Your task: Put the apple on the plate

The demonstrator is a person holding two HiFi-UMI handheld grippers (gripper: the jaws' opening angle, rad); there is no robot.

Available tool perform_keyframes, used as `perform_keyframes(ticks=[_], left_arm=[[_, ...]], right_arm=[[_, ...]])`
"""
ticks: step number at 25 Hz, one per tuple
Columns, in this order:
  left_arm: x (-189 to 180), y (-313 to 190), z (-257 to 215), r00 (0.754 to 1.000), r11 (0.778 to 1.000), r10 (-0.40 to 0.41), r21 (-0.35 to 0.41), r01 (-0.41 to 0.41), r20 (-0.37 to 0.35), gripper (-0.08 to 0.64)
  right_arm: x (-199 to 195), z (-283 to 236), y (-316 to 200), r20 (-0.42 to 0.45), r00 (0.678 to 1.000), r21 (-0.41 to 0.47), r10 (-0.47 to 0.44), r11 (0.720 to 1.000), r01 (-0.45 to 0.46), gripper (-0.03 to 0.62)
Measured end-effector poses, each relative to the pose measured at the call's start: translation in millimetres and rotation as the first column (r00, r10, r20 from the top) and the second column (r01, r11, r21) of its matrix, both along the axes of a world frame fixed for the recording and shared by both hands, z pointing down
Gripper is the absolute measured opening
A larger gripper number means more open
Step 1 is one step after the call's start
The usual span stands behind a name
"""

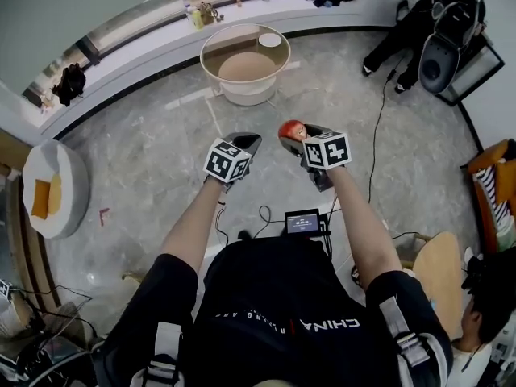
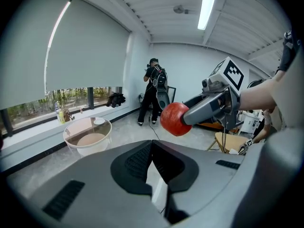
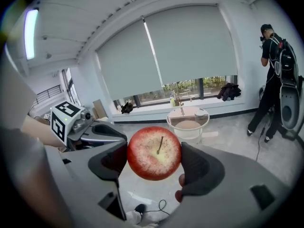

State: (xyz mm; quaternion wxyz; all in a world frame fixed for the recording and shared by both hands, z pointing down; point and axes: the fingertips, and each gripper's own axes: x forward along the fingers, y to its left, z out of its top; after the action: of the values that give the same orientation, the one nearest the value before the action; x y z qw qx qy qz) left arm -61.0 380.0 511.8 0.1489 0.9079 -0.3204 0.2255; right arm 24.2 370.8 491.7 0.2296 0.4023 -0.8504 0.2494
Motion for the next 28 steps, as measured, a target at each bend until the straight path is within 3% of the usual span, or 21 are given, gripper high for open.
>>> perform_keyframes(ticks=[13,28], left_arm=[[14.6,4.2,7.9,1.0,1.0,-0.003,0.0,0.003,0.016,0.018],[39.8,-13.6,13.2,0.999,1.0,-0.008,-0.004,0.008,0.039,0.018]], right_arm=[[11.0,9.1,9.6,-0.033,0.999,-0.007,-0.042,0.999,0.042,0.367],[43.1,11.7,-10.2,0.005,1.0,-0.02,-0.025,0.999,0.025,0.367]])
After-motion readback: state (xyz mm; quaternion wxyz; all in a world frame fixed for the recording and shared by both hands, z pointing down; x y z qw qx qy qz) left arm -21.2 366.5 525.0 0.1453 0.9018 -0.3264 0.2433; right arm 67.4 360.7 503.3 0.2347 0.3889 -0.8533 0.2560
